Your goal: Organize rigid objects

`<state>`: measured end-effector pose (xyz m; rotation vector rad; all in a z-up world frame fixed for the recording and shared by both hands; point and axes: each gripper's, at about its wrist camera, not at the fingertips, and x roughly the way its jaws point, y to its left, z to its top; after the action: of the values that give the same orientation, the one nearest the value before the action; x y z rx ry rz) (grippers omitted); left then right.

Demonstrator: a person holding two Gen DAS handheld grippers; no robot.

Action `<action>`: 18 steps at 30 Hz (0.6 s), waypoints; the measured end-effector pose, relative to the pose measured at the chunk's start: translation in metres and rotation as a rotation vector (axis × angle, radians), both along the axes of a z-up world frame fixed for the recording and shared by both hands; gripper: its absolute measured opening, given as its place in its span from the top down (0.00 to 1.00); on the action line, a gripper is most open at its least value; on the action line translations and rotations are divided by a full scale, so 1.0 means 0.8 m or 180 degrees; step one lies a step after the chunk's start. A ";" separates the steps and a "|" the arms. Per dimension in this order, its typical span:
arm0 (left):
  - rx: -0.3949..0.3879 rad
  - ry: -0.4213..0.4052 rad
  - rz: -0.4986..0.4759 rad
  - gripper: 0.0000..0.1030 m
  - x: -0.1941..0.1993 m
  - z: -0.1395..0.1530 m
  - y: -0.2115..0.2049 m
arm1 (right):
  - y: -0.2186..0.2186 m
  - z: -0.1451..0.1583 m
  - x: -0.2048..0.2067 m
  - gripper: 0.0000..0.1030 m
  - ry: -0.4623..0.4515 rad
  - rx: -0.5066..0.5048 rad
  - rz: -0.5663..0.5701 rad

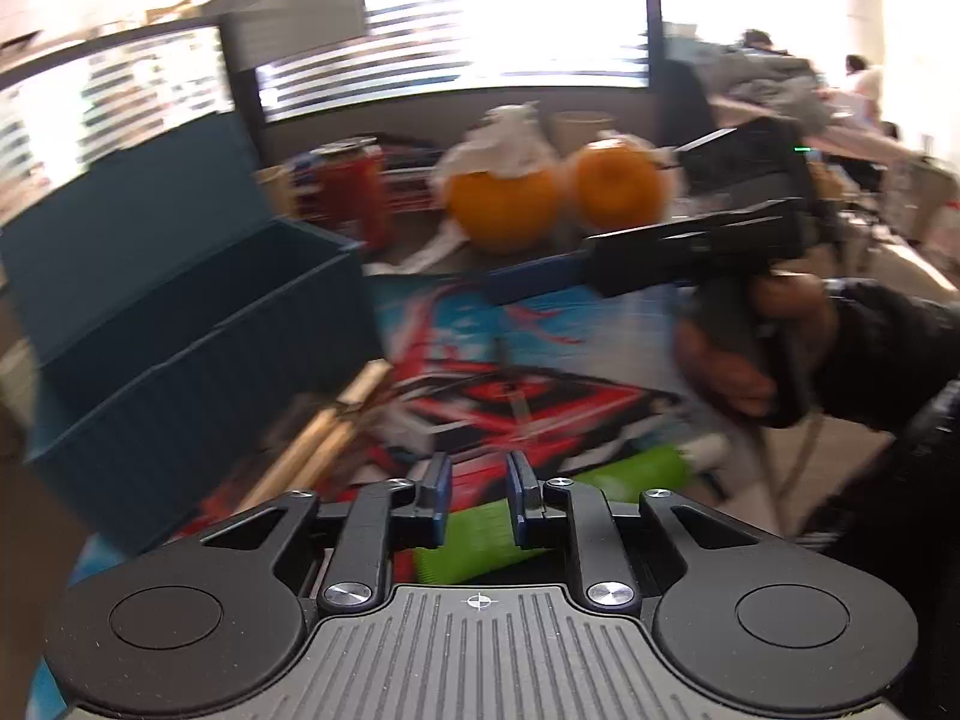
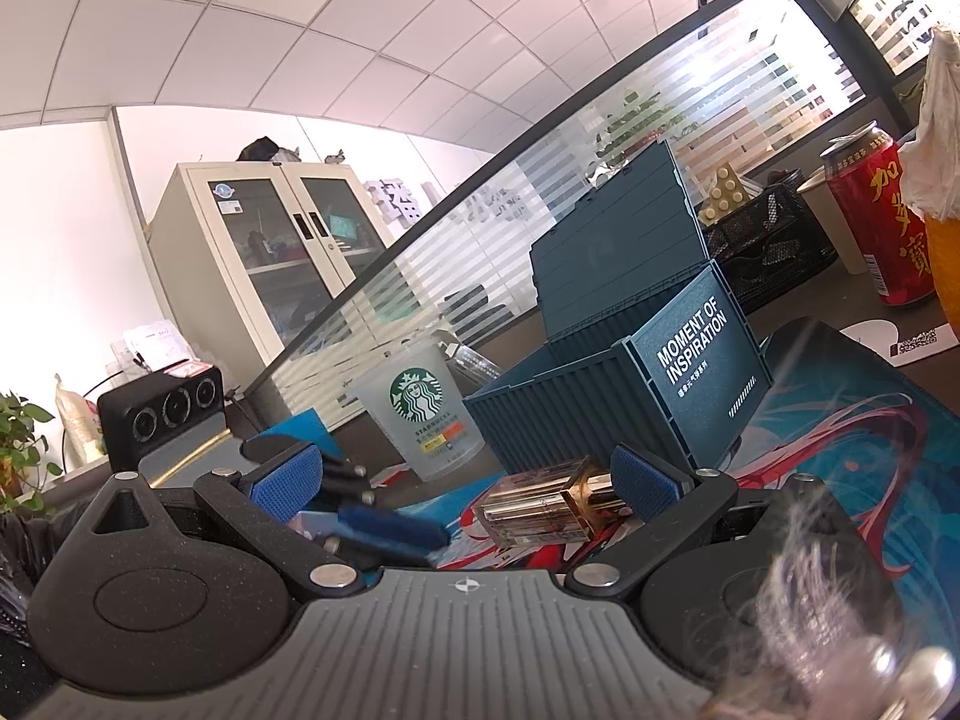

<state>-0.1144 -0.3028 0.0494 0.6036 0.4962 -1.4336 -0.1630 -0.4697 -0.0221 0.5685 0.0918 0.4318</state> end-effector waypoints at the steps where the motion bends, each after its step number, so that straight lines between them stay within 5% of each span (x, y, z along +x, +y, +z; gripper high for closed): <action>1: -0.0026 0.0059 -0.0161 0.73 -0.002 0.000 0.000 | 0.000 0.000 0.000 0.00 -0.0002 0.0000 0.0000; 4: 0.0017 0.0101 -0.0656 0.51 -0.017 -0.003 -0.004 | 0.001 -0.001 0.000 0.00 0.0002 -0.0002 0.0014; 9: 0.0505 -0.0207 -0.1190 0.49 -0.032 -0.024 -0.033 | 0.000 -0.001 -0.001 0.00 -0.0011 0.0021 0.0010; 15: 0.0698 0.0012 -0.1245 0.30 -0.002 -0.046 -0.062 | 0.000 -0.002 -0.001 0.00 -0.0007 0.0027 0.0007; 18: 0.0654 0.0043 -0.1258 0.33 0.001 -0.049 -0.060 | 0.000 -0.002 -0.001 0.00 -0.0010 0.0033 0.0005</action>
<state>-0.1138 -0.3509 0.0101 0.8933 0.5600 -1.7729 -0.1637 -0.4701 -0.0233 0.5781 0.0870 0.4348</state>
